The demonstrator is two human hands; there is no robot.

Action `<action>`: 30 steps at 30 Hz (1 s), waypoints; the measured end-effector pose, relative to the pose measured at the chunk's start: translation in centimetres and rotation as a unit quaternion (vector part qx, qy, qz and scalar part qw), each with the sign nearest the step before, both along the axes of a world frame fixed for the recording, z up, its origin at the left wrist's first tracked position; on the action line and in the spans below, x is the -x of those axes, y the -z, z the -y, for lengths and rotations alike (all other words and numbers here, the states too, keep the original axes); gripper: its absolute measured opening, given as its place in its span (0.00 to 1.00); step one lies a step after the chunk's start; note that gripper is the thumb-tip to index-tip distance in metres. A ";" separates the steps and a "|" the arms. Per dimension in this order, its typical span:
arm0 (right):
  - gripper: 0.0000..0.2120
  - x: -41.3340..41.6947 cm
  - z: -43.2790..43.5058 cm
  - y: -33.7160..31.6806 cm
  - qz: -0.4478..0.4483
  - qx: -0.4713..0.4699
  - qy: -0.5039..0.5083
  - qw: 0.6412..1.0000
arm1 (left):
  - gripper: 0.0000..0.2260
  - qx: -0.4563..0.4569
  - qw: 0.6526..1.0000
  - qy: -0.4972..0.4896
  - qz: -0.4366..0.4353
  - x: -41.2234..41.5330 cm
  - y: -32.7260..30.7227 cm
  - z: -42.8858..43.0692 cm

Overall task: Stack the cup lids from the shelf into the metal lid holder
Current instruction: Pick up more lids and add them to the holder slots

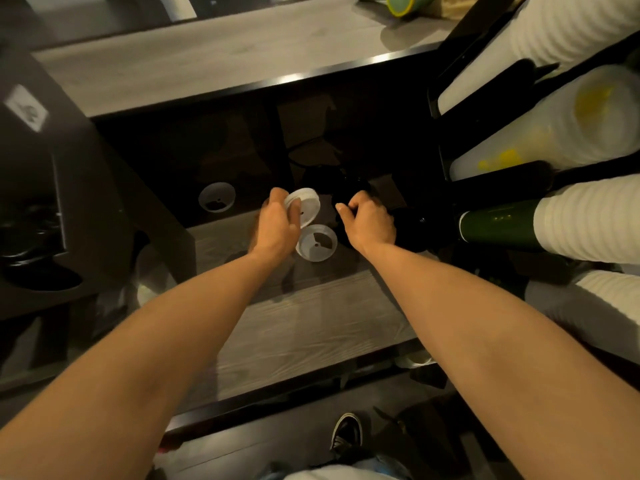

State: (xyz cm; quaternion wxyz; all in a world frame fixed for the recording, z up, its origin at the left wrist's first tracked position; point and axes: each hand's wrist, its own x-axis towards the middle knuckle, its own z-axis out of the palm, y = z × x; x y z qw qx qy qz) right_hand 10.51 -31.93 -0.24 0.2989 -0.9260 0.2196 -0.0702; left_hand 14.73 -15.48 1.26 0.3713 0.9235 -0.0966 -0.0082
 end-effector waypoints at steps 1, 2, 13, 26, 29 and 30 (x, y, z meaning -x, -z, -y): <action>0.16 -0.1 -0.5 -0.5 0.004 -0.009 0.005 1.000 | 0.09 0.020 1.000 -0.018 -0.010 -0.1 -0.4 -0.4; 0.16 -0.1 -1.1 -0.9 0.009 -0.024 0.008 1.000 | 0.10 0.036 0.999 -0.035 -0.018 -0.1 -0.8 -1.0; 0.27 2.5 -10.9 -3.4 -0.020 -0.246 -0.002 0.969 | 0.09 0.098 0.994 -0.045 -0.026 3.6 -3.6 -9.4; 0.26 8.2 -25.2 -6.4 -0.019 -0.464 0.041 0.884 | 0.45 0.071 0.989 0.120 -0.039 11.0 -4.8 -23.7; 0.25 8.8 -27.6 -6.9 -0.032 -0.439 0.045 0.897 | 0.39 0.042 0.994 0.098 0.009 12.5 -5.8 -26.7; 0.26 8.9 -28.1 -7.0 -0.031 -0.415 0.055 0.907 | 0.39 0.014 0.995 0.095 0.021 13.0 -6.2 -27.7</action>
